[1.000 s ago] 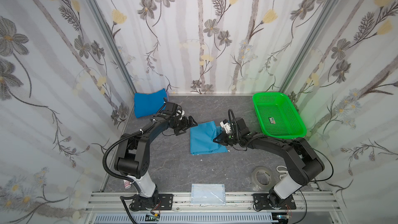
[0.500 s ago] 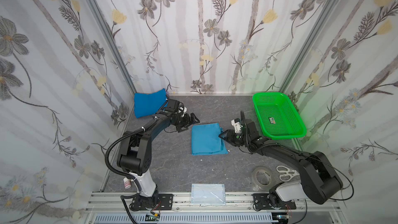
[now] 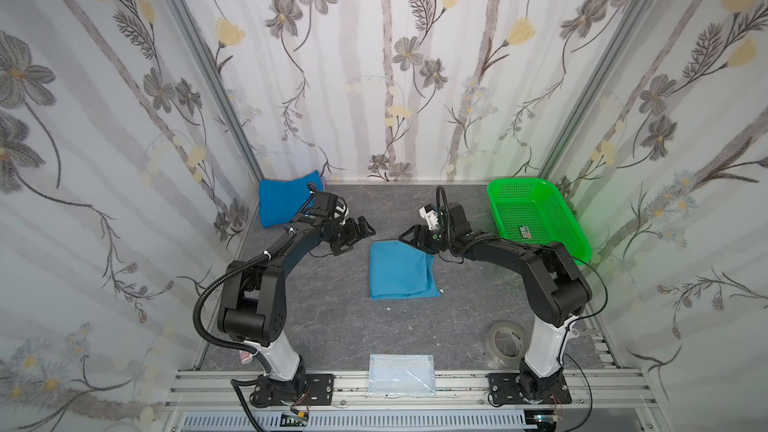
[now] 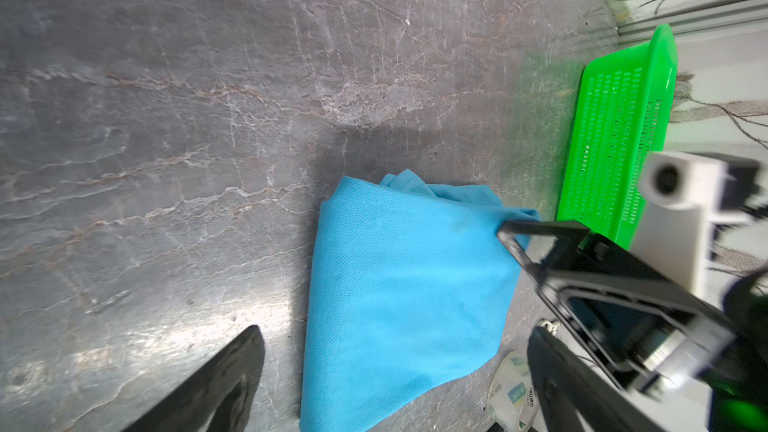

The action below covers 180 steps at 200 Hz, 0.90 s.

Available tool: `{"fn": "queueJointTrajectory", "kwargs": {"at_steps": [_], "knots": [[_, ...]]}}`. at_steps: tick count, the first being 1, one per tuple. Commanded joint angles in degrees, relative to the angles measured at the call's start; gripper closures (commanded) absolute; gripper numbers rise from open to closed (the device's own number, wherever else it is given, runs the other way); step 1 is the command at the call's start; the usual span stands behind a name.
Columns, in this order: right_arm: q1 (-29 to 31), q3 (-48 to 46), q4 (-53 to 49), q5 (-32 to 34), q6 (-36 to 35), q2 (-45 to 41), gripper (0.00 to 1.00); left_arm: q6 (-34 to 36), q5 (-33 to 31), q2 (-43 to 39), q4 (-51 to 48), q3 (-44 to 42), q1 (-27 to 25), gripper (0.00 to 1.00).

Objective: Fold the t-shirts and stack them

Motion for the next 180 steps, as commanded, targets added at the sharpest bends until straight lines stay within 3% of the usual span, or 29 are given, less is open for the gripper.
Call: {"fn": "queueJointTrajectory", "kwargs": {"at_steps": [1,32,65,96,132,180], "knots": [[-1.4,-2.5,5.8,-0.5,3.5,2.7,0.30,0.2,1.3,-0.2,-0.3,-1.1,-0.2,0.00],[-2.9,-2.6,10.0,-4.0,1.7,4.5,0.29,0.0,2.1,0.4,1.3,-3.3,-1.6,0.00],[-1.6,-6.1,3.4,-1.8,-4.0,-7.5,0.24,0.3,2.4,0.6,2.5,-5.0,-2.8,0.00],[0.3,-16.2,6.0,-2.5,-1.4,-13.8,0.20,-0.1,2.4,3.6,4.2,-5.5,-3.3,0.00],[1.2,-25.3,14.1,-5.2,2.4,-9.4,0.19,-0.4,2.4,6.3,6.2,-6.4,-4.8,0.00],[0.6,-29.9,15.3,-1.5,3.7,-5.7,0.18,-1.4,3.8,8.3,10.7,-9.9,-7.7,0.00]]}}
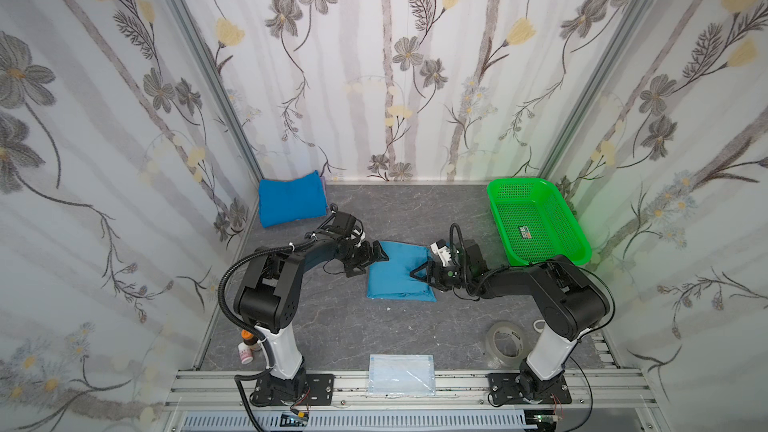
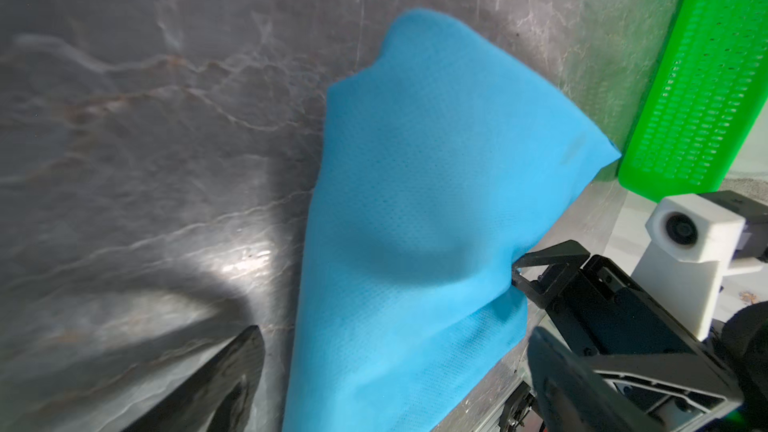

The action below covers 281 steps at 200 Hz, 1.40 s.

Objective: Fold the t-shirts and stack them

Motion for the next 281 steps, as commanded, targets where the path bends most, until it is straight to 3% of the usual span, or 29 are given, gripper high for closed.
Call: {"fn": "queueJointTrajectory", "kwargs": {"at_steps": [1,32,67,91,125,151,188,211,255,281], "knots": [[-0.1,-1.0,-5.9,5.5,1.6,2.4,0.18,-1.2,1.2,0.9,3.7,-1.7,-1.2,0.00],[0.2,0.7,-10.6,7.3,-1.6,3.1,0.18,-2.5,4.9,3.3,7.6,-2.0,-3.3,0.01],[0.1,3.3,-14.5,8.0,-4.7,5.4,0.17,-7.2,4.9,2.6,13.9,-4.7,-5.2,0.07],[0.2,4.1,-13.4,6.5,-4.9,6.5,0.17,-6.6,1.1,4.6,11.0,-2.8,-7.5,0.11],[0.2,4.2,-12.4,5.6,-5.6,6.1,0.17,-10.0,-1.9,7.5,12.5,-0.7,-10.0,0.26],[0.3,4.5,-11.0,4.3,-5.5,6.6,0.17,-11.8,-3.1,8.3,13.8,-0.2,-10.5,0.46],[0.3,5.5,-10.4,2.8,-5.9,7.1,0.17,-12.3,-4.0,7.1,13.5,0.4,-11.0,1.00],[0.3,5.5,-8.0,1.1,-6.1,5.1,0.17,-11.5,-5.5,3.8,12.6,0.2,-9.9,1.00],[0.0,7.8,-7.9,-1.7,-7.3,4.1,0.16,-10.4,-2.8,0.1,10.8,1.9,-8.2,1.00],[-1.5,3.3,-3.0,-2.6,-5.0,-0.9,0.16,-9.7,-4.9,-4.4,8.1,-0.2,-5.4,1.00]]}}
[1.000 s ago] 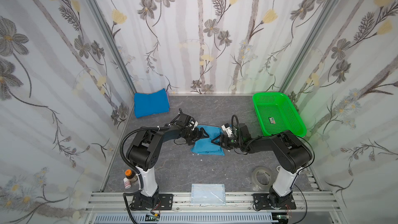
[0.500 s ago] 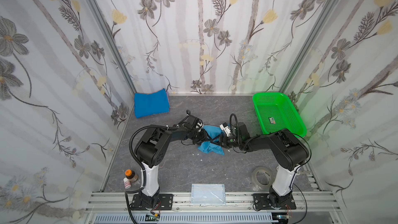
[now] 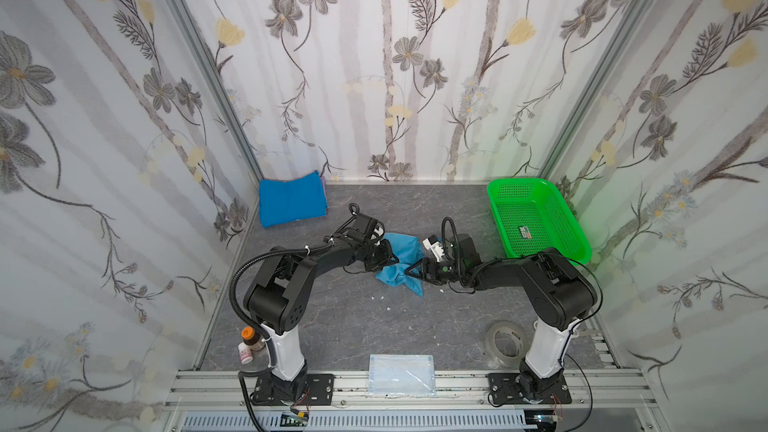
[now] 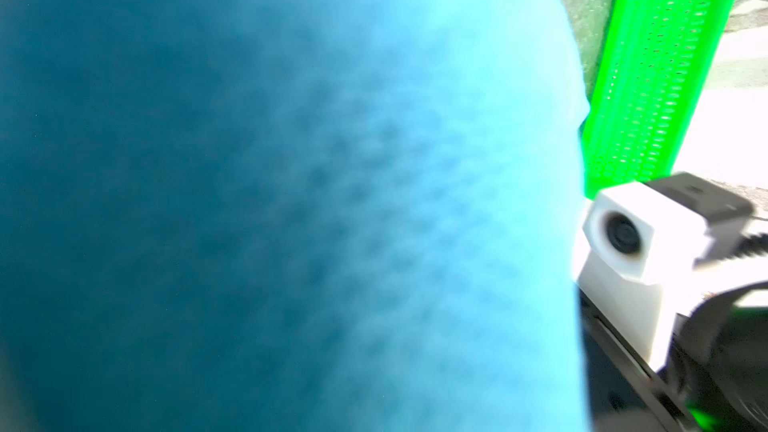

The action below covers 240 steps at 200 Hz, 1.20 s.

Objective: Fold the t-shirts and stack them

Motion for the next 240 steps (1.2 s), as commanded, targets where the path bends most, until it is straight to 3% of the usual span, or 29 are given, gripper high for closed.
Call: {"fn": "queueJointTrajectory", "kwargs": {"at_steps": [1,59,93,121,195,219,240], "knots": [[-1.2,-3.4,1.4,1.0,1.4,-4.1,0.16,1.6,-2.2,-3.8,-2.0,-1.2,2.7,1.00],[-3.4,-3.6,-5.8,1.6,-1.6,-13.9,0.14,5.8,0.6,-11.1,-13.6,6.9,16.2,1.00],[-3.4,-3.5,-6.2,1.7,-1.9,-14.5,0.14,-0.7,2.2,-12.5,-9.0,11.6,26.5,1.00],[-3.4,-3.7,-5.7,1.0,-1.8,-13.0,0.14,-6.2,-1.1,-8.6,-4.6,18.5,32.0,1.00],[-3.4,-4.9,-5.9,0.1,-2.0,-12.2,0.13,-28.8,-17.1,13.0,30.4,28.4,34.0,1.00],[-3.4,-5.1,-6.3,-0.3,-2.4,-11.7,0.13,-28.9,-22.6,18.6,27.8,37.2,33.8,1.00],[-3.6,-5.3,-6.8,-0.4,-2.8,-11.4,0.13,-28.5,-28.3,20.3,25.9,39.4,33.9,1.00]]}}
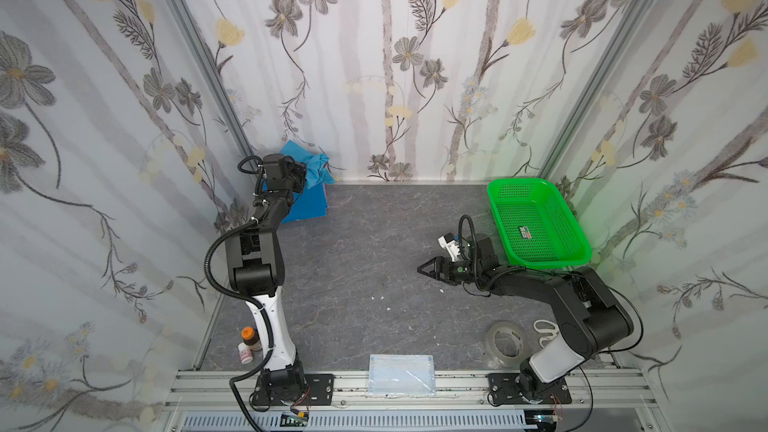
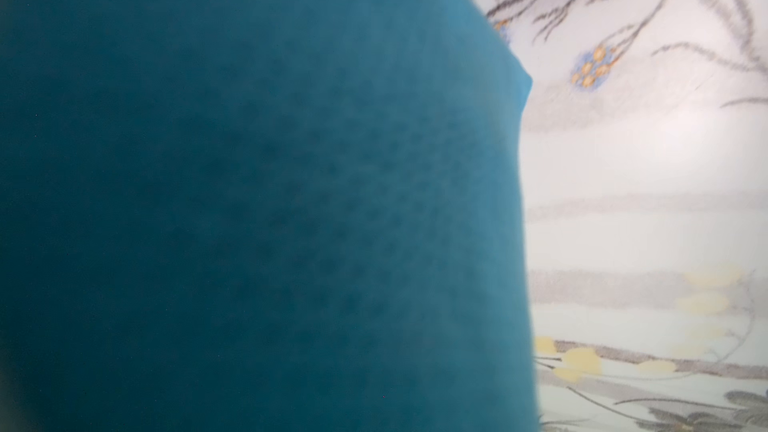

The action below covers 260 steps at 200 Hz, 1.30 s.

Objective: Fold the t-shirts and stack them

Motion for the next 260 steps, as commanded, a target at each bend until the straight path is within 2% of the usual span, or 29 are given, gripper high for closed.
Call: {"fn": "queueJointTrajectory", "kwargs": {"at_steps": [1,13,65,103,163,185,207,221,223,233,260], "knots": [[-0.2,-0.1,-0.1,-1.5,-1.2,0.6,0.13,-1.8,-9.2,1.4,4.5,2.5,0.0,1.00],[-0.4,-0.3,-0.2,-1.6,-1.4,0.7,0.13,-1.5,-11.9,2.3,3.0,3.5,0.2,1.00],[-1.9,-0.7,-1.7,-2.5,-2.8,1.4,0.13,-5.0,-21.0,8.1,7.7,5.0,0.2,1.00],[-3.1,-2.1,-2.4,-2.6,-3.6,0.6,0.12,-7.3,-20.7,14.0,7.0,10.6,0.3,1.00],[-3.8,-2.0,-3.4,-2.8,-4.3,-0.3,0.12,-10.8,-22.7,6.5,11.7,-8.7,-0.9,1.00],[-3.7,-2.0,-4.1,-2.5,-4.6,-1.1,0.12,-10.5,-22.7,4.6,12.6,-12.1,-1.3,0.74],[-3.8,-2.5,-4.0,-2.5,-4.7,-1.8,0.12,-11.2,-22.6,3.1,12.5,-13.5,-1.6,0.33],[-3.8,-2.9,-3.5,-2.5,-4.5,-2.2,0.12,-11.0,-22.3,1.1,9.9,-13.9,-1.6,0.18],[-3.7,-3.0,-3.5,-2.5,-4.5,-2.2,0.12,-10.9,-22.3,0.7,9.2,-13.9,-1.7,0.14],[-3.7,-3.1,-3.3,-2.5,-4.4,-2.3,0.12,-10.8,-22.3,-1.5,4.2,-13.7,-1.8,0.02],[-3.7,-3.1,-2.6,-2.7,-4.3,-2.0,0.12,-10.4,-21.8,-8.5,-14.2,-13.3,-1.8,0.00]]}}
